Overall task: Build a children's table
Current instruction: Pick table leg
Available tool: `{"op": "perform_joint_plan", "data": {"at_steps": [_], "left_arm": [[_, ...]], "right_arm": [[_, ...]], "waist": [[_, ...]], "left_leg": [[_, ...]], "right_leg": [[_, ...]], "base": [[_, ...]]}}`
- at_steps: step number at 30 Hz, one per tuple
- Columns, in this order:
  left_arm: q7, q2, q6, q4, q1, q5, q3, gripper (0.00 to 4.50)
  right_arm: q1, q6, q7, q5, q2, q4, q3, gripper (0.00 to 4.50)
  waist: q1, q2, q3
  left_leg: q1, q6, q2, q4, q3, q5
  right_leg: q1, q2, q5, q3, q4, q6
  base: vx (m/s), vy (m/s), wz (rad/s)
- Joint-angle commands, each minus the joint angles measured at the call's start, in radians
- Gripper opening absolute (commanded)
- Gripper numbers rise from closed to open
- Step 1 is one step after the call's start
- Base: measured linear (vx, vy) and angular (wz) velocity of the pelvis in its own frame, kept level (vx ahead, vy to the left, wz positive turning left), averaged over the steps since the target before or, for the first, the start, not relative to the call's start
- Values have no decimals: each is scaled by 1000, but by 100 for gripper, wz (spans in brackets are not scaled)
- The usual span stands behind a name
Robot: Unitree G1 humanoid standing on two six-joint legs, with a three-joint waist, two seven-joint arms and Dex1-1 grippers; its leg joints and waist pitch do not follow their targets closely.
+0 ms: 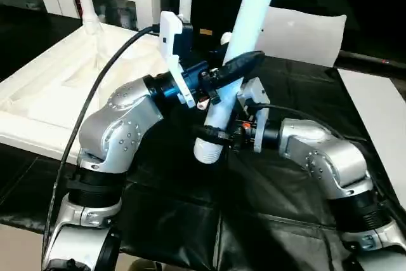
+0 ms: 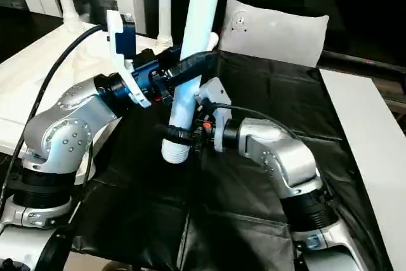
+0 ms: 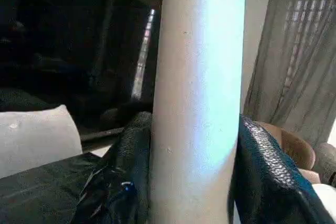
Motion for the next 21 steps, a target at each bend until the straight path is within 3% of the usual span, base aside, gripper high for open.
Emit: {"op": "perform_joint_plan", "data": {"at_steps": [1, 18, 21], "left_arm": [[-14, 0, -2, -4, -18, 12, -21, 177], [-18, 7, -26, 13, -22, 37, -19, 177], [-15, 5, -31, 16, -24, 39, -18, 177]], "right_arm": [[-2, 9, 10, 0, -20, -8, -20, 302], [20, 50, 44, 18, -45, -21, 0, 302], [22, 64, 42, 23, -43, -20, 2, 274]], "waist": [[3, 8, -66], [5, 6, -67], [5, 6, -66]], "left_leg": [[20, -23, 64, -81, -20, -152], [21, -15, 64, -79, -19, -140], [20, -16, 64, -80, -19, -145]], "right_leg": [[41, -114, -217, 55, -80, -155], [41, -114, -216, 55, -80, -160], [42, -114, -218, 55, -80, -159]], "base": [[0, 0, 0], [0, 0, 0], [0, 0, 0]]}}
